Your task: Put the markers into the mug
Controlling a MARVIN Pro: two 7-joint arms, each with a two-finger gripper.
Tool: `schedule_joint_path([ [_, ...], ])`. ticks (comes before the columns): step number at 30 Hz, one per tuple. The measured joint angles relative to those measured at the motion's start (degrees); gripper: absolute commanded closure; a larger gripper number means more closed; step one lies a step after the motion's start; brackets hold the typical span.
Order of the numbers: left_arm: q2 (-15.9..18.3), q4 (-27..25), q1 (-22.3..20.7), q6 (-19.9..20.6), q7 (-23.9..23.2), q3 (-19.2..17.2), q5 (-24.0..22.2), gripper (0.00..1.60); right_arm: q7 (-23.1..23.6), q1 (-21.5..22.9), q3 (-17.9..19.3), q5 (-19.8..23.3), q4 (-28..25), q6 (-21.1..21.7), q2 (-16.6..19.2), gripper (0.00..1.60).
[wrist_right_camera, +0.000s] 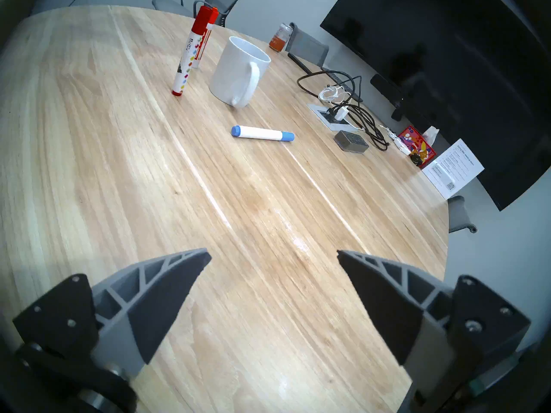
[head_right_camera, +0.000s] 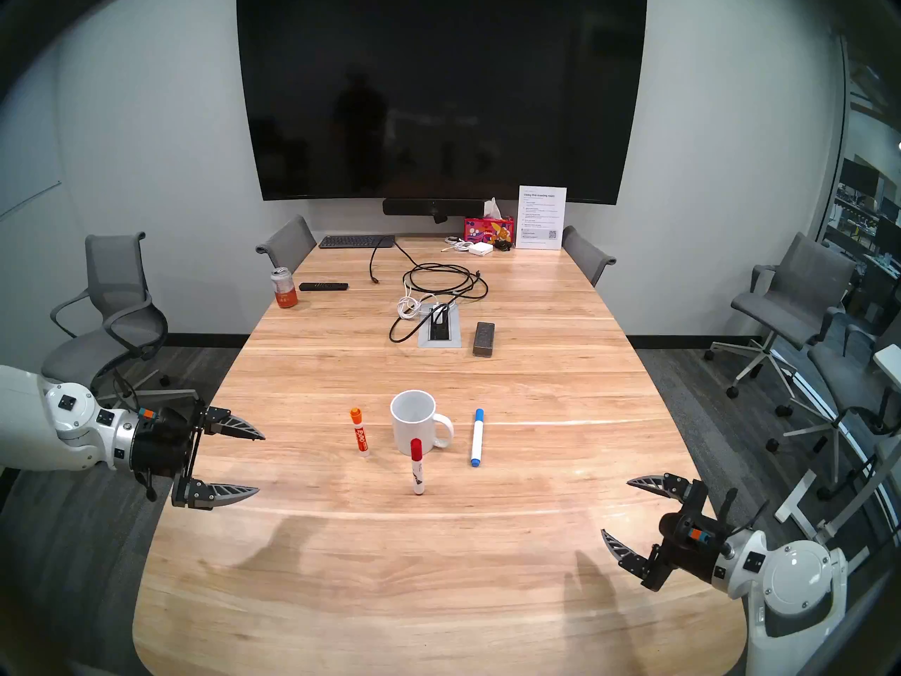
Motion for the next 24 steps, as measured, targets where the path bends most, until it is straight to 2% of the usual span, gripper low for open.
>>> schedule_joint_path([
  [15, -9.35, 6.49, 11.43, -0.56, 1.29, -6.90, -4.90, 0.00, 0.00, 0.00, 0.00, -0.02, 0.03, -0.04, -0.05, 0.00],
  [24, -14.72, 12.76, 18.31, -3.71, -0.88, -9.83, -9.44, 0.00, 0.00, 0.00, 0.00, -0.03, 0.03, -0.05, -0.09, 0.00],
])
